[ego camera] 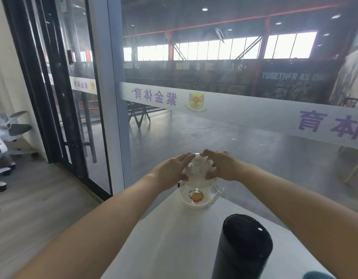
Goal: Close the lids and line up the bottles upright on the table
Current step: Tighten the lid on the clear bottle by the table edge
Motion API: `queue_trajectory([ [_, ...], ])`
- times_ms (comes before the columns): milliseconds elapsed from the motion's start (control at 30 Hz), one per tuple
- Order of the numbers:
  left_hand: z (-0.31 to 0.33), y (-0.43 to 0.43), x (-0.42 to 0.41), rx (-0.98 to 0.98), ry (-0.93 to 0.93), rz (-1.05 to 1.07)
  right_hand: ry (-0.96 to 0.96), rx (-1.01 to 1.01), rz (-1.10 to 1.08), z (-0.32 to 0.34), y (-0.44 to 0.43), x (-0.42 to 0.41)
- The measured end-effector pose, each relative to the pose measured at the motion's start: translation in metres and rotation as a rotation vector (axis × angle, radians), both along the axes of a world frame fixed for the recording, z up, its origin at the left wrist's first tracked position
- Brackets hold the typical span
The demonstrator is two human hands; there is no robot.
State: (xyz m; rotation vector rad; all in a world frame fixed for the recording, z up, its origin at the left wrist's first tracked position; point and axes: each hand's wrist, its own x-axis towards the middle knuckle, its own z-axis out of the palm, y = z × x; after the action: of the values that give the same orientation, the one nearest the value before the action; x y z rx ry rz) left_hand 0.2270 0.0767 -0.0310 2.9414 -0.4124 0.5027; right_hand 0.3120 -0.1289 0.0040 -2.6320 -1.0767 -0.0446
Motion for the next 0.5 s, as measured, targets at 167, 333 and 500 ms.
queue_trajectory([
  [167,0.003,0.002,0.015,-0.007,0.032,0.005,-0.018,-0.038,-0.058,0.0,0.007,0.013],
  [333,0.005,0.005,0.025,-0.016,0.049,-0.004,-0.016,-0.021,-0.074,-0.001,0.006,0.021],
  [500,0.002,0.007,0.024,0.001,0.047,-0.008,-0.024,-0.031,-0.093,-0.004,0.008,0.018],
])
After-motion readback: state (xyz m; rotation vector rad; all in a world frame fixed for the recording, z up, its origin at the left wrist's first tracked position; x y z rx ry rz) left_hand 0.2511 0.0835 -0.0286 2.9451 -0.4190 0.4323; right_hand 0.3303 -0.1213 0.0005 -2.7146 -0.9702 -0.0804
